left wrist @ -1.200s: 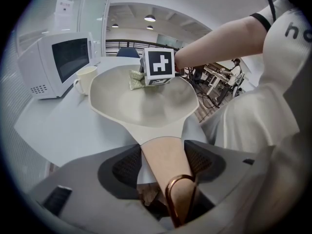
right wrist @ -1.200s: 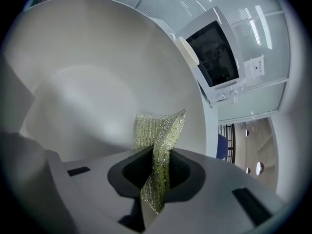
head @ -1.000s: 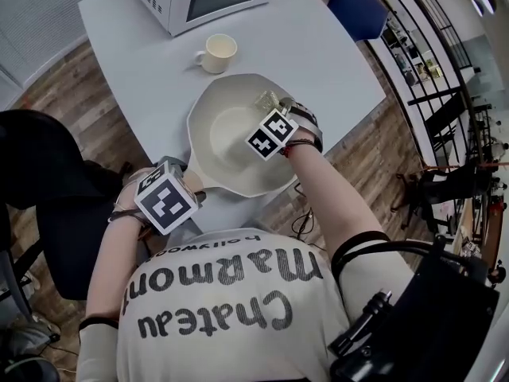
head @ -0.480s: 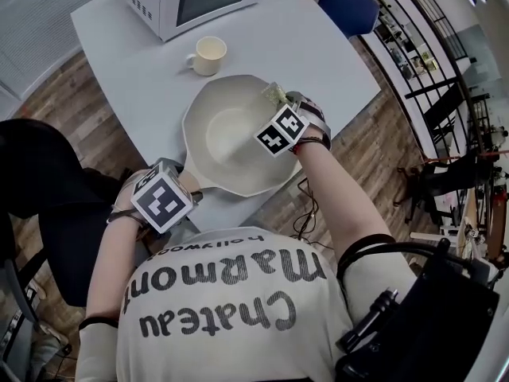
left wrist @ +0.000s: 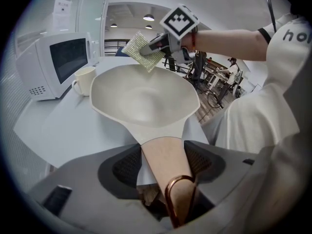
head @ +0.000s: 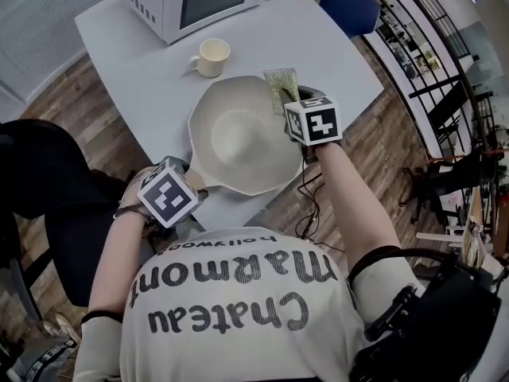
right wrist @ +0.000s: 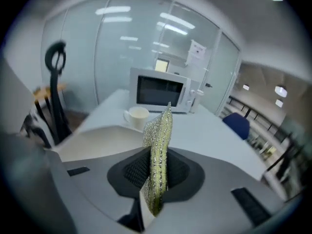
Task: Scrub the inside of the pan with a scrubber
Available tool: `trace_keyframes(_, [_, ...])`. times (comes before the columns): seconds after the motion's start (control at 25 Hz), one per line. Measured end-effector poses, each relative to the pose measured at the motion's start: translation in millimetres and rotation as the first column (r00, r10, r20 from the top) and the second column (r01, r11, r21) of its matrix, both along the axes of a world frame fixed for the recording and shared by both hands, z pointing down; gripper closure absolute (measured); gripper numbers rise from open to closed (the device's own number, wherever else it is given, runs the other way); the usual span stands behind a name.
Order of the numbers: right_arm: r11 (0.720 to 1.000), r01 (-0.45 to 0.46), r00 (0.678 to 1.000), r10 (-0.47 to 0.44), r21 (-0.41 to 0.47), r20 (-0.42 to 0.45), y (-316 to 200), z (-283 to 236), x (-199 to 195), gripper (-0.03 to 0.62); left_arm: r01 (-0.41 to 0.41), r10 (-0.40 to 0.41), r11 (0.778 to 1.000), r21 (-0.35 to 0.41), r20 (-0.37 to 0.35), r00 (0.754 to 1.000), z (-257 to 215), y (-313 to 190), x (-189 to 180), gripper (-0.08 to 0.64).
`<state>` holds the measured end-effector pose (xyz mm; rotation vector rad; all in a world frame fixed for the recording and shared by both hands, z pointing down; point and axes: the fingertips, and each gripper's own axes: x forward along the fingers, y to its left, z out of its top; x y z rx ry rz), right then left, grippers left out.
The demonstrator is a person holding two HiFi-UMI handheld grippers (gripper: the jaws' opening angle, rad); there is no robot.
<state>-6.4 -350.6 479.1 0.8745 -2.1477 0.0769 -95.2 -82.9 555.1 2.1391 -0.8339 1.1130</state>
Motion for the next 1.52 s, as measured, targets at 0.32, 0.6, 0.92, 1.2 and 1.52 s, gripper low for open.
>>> trace_keyframes(0.32, [0.566, 0.458, 0.816, 0.038, -0.685, 0.577, 154.7, 19.1, -103.9, 0.543, -0.021, 0.021, 1.0, -0.015, 0.007, 1.0, 1.6, -3.6, -2.3, 0.262])
trace_keyframes(0.6, [0.468, 0.426, 0.882, -0.024, -0.774, 0.471, 194.6, 77.1, -123.8, 0.543, -0.046, 0.047, 0.999, -0.018, 0.066, 0.997, 6.1, -2.1, -3.3, 0.262])
trace_keyframes(0.92, [0.614, 0.241, 0.965, -0.068, -0.751, 0.254, 179.6, 130.9, -100.4, 0.543, -0.04, 0.04, 0.999, -0.026, -0.011, 0.999, 2.0, -5.4, 1.0, 0.258])
trace_keyframes(1.2, [0.808, 0.13, 0.989, -0.149, -0.575, 0.014, 155.1, 148.4, -83.6, 0.543, -0.052, 0.052, 0.998, -0.03, -0.007, 0.999, 3.2, -3.0, 1.5, 0.253])
trace_keyframes(1.52, [0.918, 0.118, 0.957, -0.207, -0.379, -0.204, 132.4, 142.3, -77.5, 0.543, -0.019, 0.018, 0.999, -0.025, -0.049, 0.999, 2.8, -4.8, 1.5, 0.256])
